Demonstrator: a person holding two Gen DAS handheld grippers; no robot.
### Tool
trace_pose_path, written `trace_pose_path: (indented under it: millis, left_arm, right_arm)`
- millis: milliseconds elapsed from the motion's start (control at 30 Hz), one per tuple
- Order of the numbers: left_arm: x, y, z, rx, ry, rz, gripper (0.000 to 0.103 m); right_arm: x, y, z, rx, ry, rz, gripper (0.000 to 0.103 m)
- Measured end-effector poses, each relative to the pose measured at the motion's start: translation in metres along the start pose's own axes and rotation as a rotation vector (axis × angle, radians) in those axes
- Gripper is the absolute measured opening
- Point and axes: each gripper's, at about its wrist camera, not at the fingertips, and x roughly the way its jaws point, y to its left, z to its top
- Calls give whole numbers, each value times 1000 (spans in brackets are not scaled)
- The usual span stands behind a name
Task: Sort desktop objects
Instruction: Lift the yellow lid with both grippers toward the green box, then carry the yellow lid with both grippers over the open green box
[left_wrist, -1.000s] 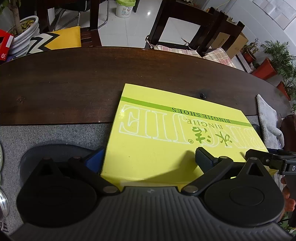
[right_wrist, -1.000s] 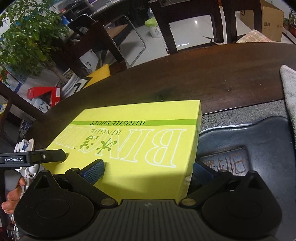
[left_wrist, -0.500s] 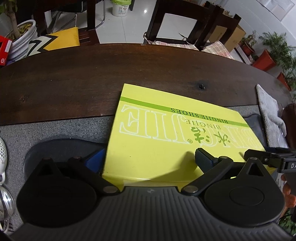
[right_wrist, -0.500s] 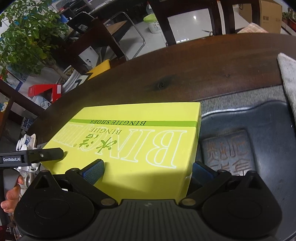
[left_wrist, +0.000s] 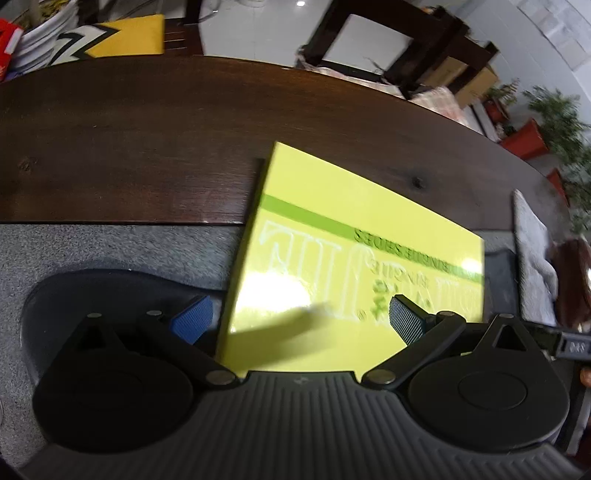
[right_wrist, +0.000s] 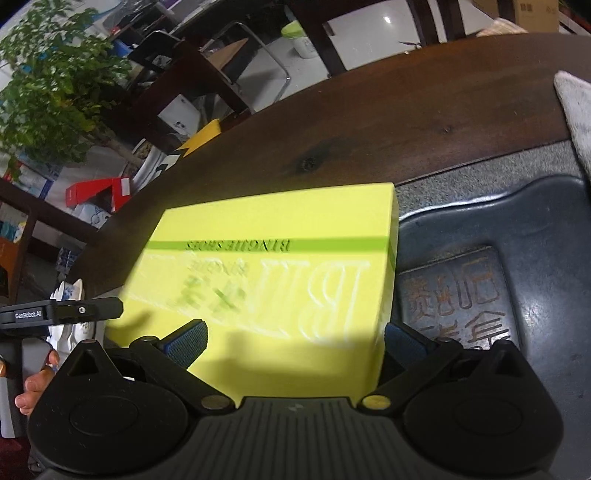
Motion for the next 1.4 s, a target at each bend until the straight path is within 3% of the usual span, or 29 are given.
trace_pose_path:
  millis: [567,1000,1400]
  left_arm:
    - [51,4,16,-46,81,22,101]
    - [46,-9,13,-1,54,65,102]
    - [-12,-26,11,15,-63,36,102]
  right_arm:
    - [48,-10,22,9,90,-47,103]
    - [65,3,24,-56,134,-98,103]
    - [16,24,20,-107,-17,-95,103]
